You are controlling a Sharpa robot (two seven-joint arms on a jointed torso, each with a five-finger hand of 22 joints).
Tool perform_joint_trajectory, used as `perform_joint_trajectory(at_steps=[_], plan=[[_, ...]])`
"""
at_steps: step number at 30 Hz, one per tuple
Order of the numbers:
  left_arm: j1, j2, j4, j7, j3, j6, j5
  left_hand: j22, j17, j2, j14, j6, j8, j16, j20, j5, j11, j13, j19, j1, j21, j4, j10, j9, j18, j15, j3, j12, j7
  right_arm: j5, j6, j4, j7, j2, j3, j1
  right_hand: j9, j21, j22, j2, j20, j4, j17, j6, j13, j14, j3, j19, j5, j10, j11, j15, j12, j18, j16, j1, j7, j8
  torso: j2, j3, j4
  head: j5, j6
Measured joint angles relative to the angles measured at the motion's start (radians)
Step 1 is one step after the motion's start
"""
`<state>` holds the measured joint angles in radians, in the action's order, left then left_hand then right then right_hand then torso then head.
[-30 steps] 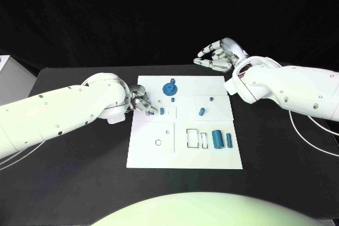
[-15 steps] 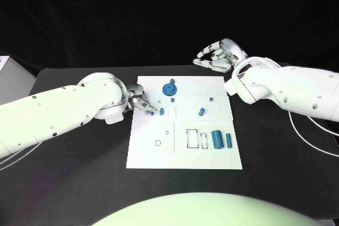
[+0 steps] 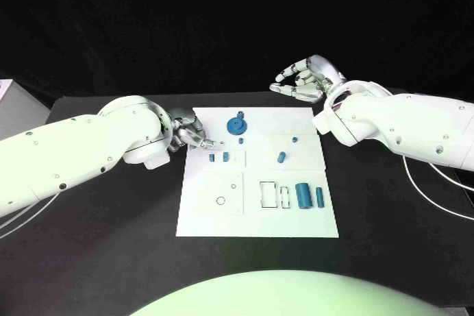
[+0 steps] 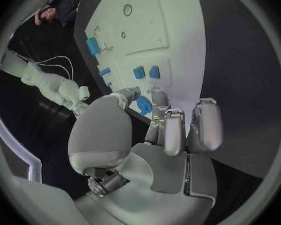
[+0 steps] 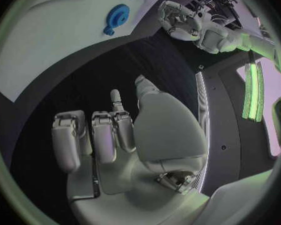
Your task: Assemble the parts on the task board
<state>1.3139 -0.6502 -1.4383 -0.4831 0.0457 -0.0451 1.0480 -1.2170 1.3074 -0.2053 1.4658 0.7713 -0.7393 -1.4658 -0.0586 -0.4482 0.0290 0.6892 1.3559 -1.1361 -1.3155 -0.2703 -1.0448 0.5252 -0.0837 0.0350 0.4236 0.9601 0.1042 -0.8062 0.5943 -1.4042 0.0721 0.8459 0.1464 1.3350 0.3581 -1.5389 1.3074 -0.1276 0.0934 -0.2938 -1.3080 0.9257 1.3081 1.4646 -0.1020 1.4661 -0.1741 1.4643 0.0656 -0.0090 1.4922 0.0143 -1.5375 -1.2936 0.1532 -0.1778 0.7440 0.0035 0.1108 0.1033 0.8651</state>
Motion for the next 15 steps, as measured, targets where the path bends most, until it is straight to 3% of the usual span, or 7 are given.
perform_joint_trajectory(at_steps=[2, 4, 6, 7, 8, 11, 15], plan=[[0.0, -0.004, -0.003, 0.034, -0.004, 0.03, -0.012, 0.061, -0.002, 0.004, -0.021, -0.044, 0.008, 0.045, -0.015, -0.001, 0.02, -0.025, -0.047, -0.054, 0.054, 0.012, 0.059, -0.005, -0.011, -0.019, 0.012, -0.021, 0.02, 0.0, 0.0, 0.0, 0.0, 0.0, 0.0, 0.0, 0.0, 0.004, 0.0, 0.0, 0.0, 0.0, 0.0, 0.0, 0.0, 0.0, 0.0, 0.0, 0.0, 0.0, 0.0, 0.0, 0.0, 0.0, 0.0, 0.0, 0.0, 0.0, 0.0, 0.0001, 0.0, 0.0, -0.002], [0.0, -0.005, -0.005, 0.084, -0.006, 0.068, -0.027, 0.206, -0.095, 0.001, -0.115, -0.089, 0.022, 0.135, -0.037, -0.003, 0.043, -0.058, -0.157, -0.123, 0.181, 0.035, 0.136, -0.017, -0.049, -0.041, 0.044, -0.054, 0.047, 0.0, 0.0, 0.001, 0.0, 0.0, 0.0, 0.0, 0.0, 0.004, 0.0, 0.0, 0.0, 0.0, 0.0, 0.0, 0.0, 0.0, 0.0, 0.0, 0.0, 0.0, 0.0, 0.0, 0.0, 0.0, 0.0, 0.0, 0.0, 0.0, 0.0, 0.0, 0.0, 0.0, -0.003], [0.0, -0.003, -0.005, 0.14, -0.006, 0.104, -0.039, 0.316, -0.196, -0.009, -0.208, -0.114, 0.037, 0.211, -0.057, -0.003, 0.065, -0.101, -0.244, -0.171, 0.288, 0.057, 0.197, -0.035, -0.07, -0.059, 0.074, -0.101, 0.069, 0.0, 0.0, 0.002, 0.001, 0.0, 0.0, 0.0, 0.0, 0.011, 0.0, 0.0, 0.0, 0.0, 0.0, 0.0, 0.0, 0.0, 0.0, 0.0, 0.0, 0.0, 0.0, 0.0, -0.006, 0.0, 0.004, 0.0, 0.0, 0.0, 0.0, 0.0, 0.0, 0.0, -0.005], [0.0, -0.002, -0.005, 0.148, -0.006, 0.108, -0.04, 0.331, -0.209, -0.01, -0.221, -0.118, 0.039, 0.221, -0.058, -0.003, 0.066, -0.107, -0.256, -0.177, 0.302, 0.061, 0.204, -0.038, -0.07, -0.061, 0.078, -0.108, 0.069, 0.0, 0.0, 0.002, 0.001, 0.0, 0.0, 0.0, 0.0, 0.012, 0.0, 0.0, 0.0, 0.0, 0.0, 0.0, 0.0, 0.0, 0.0, 0.0, 0.0, 0.0, 0.0, 0.0, -0.006, 0.0, 0.004, 0.0, 0.0, 0.0, 0.0, 0.0, 0.0, 0.0, -0.006], [0.0, 0.002, -0.004, 0.182, -0.005, 0.127, -0.044, 0.393, -0.275, -0.014, -0.282, -0.131, 0.049, 0.269, -0.065, -0.003, 0.074, -0.132, -0.308, -0.198, 0.361, 0.074, 0.229, -0.049, -0.087, -0.068, 0.092, -0.134, 0.073, 0.0, 0.0, 0.002, 0.001, 0.0, 0.0, 0.0, 0.0, 0.015, 0.0, 0.0, 0.0, 0.0, 0.0, 0.0, 0.0, 0.0, 0.0, 0.0, 0.0, 0.0, 0.0, 0.0, -0.011, 0.0, 0.004, 0.0, 0.0, 0.0, 0.0, 0.0, 0.0, 0.001, -0.007], [0.0, 0.017, 0.001, 0.257, 0.006, 0.164, -0.044, 0.437, -0.425, -0.028, -0.42, -0.153, 0.089, 0.374, -0.079, 0.007, 0.087, -0.207, -0.362, -0.243, 0.415, 0.117, 0.264, -0.092, -0.087, -0.082, 0.12, -0.204, 0.072, 0.0, 0.001, 0.004, 0.002, -0.002, 0.0, 0.0, 0.0, 0.046, 0.0, 0.0, 0.0, 0.003, 0.0, 0.0, 0.0, 0.0, 0.003, 0.0, 0.0, 0.0, 0.0, 0.0, -0.034, 0.0, 0.021, 0.0, 0.0, 0.0, 0.0, 0.0, 0.0, 0.002, -0.013], [-0.012, 0.045, 0.017, 0.373, 0.022, 0.213, -0.013, 0.426, -0.472, -0.034, -0.459, -0.138, 0.121, 0.382, -0.085, 0.014, 0.093, -0.273, -0.385, -0.264, 0.414, 0.159, 0.269, -0.137, -0.087, -0.085, 0.129, -0.253, 0.073, 0.002, 0.001, 0.007, 0.004, -0.003, 0.0, 0.0, 0.0, 0.11, 0.001, 0.0, 0.0, 0.003, 0.0, -0.004, 0.0, 0.0, 0.003, 0.0, 0.0, -0.022, 0.004, 0.0, -0.085, 0.009, 0.047, 0.0, -0.004, -0.004, 0.001, -0.0005, -0.0002, 0.004, -0.021]])
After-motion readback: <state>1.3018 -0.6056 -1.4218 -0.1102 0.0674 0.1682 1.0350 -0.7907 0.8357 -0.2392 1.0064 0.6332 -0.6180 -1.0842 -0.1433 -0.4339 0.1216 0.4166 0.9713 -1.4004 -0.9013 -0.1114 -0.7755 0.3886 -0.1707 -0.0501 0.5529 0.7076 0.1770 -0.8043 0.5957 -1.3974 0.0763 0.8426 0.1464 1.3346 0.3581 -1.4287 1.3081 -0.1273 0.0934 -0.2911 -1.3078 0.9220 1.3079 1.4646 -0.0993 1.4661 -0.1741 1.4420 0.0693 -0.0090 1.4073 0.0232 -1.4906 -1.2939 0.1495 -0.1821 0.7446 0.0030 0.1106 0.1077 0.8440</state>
